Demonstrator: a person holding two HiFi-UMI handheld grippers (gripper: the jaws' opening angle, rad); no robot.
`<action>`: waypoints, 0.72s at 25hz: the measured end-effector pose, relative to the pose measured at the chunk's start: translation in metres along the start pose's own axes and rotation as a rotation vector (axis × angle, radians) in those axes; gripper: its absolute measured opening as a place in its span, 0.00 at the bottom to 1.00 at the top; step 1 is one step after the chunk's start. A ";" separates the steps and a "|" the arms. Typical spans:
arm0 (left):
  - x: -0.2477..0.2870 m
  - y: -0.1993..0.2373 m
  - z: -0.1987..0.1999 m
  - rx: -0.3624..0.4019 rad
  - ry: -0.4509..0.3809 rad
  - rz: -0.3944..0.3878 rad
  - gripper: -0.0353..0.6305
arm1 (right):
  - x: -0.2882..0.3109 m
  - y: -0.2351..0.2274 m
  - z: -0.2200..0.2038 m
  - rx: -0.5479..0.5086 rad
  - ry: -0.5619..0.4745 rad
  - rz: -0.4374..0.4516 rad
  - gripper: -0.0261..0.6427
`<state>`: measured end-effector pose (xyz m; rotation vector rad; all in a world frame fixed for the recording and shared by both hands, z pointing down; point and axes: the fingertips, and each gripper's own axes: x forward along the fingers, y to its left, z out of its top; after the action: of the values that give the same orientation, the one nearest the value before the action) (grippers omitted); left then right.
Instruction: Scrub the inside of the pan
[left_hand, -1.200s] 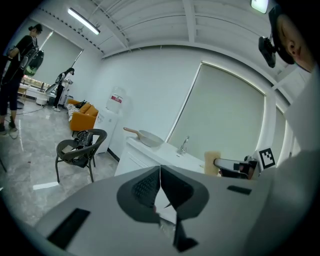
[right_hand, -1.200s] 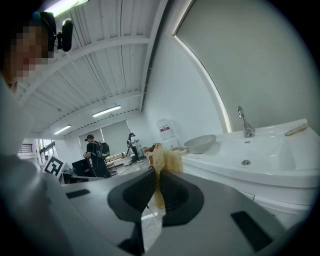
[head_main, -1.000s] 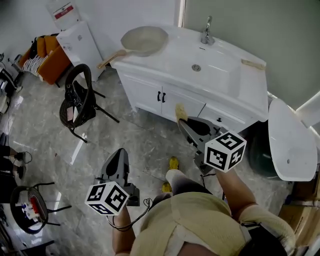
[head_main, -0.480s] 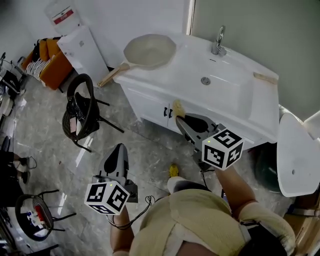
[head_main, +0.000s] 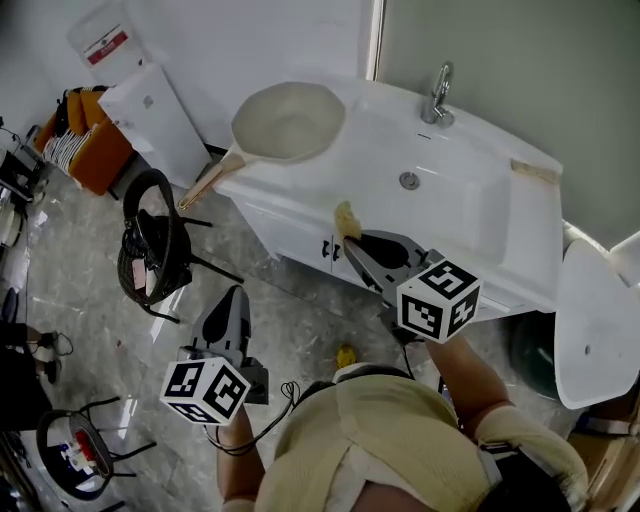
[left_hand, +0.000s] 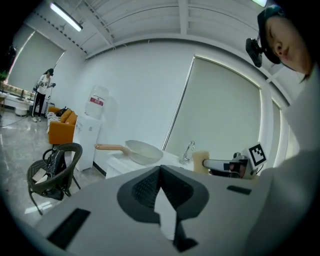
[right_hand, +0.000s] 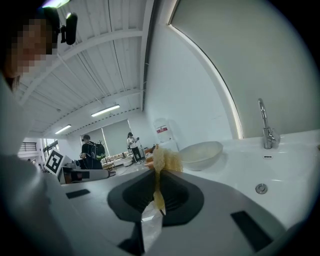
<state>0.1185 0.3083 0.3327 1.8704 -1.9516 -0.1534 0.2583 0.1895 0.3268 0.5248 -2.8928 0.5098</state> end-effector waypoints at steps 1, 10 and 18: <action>0.006 0.001 0.002 0.007 0.004 0.000 0.14 | 0.003 -0.004 0.002 0.000 -0.002 0.000 0.11; 0.042 0.012 0.025 -0.014 0.022 -0.044 0.14 | 0.030 -0.030 0.015 0.017 0.000 -0.001 0.11; 0.074 0.024 0.056 0.148 0.075 -0.070 0.14 | 0.062 -0.045 0.033 0.004 -0.018 -0.018 0.11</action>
<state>0.0759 0.2267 0.3082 2.0088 -1.8935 0.0415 0.2146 0.1190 0.3230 0.5578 -2.9025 0.5104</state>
